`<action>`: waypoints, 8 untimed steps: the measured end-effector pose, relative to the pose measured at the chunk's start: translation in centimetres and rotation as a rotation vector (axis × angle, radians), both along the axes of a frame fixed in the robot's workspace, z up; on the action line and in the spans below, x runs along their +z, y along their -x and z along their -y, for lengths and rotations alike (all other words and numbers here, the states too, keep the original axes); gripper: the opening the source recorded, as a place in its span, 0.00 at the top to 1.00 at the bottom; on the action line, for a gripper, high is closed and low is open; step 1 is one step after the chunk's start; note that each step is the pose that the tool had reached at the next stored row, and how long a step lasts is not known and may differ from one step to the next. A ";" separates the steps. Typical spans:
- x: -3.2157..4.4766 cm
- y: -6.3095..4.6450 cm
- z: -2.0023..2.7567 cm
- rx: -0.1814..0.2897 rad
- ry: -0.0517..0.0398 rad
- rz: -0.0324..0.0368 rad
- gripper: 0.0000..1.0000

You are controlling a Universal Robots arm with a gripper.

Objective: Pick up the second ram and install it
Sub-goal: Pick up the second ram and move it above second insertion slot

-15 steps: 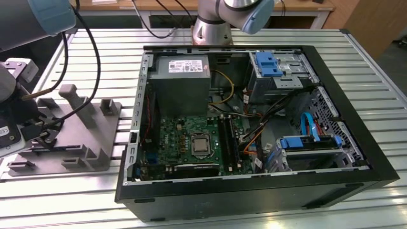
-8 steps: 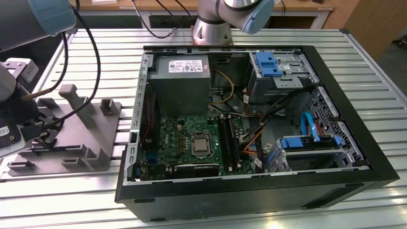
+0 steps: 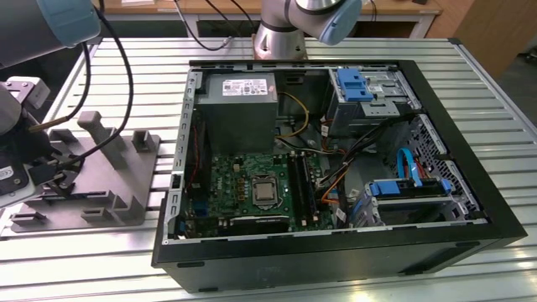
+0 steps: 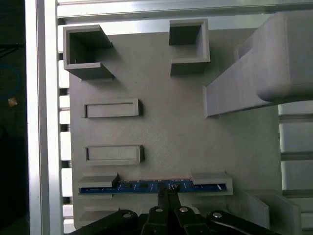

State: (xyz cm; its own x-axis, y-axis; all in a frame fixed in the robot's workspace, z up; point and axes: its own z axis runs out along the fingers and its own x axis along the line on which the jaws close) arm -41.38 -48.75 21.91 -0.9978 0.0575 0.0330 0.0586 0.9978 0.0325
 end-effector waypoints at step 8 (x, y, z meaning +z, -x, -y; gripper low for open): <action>-0.01 0.0 0.00 0.077 -0.0001 0.0001 0.90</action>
State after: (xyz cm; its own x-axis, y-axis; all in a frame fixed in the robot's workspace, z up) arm -41.39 -48.75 21.90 -0.9993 -0.0194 0.0329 -0.0183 0.9993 0.0326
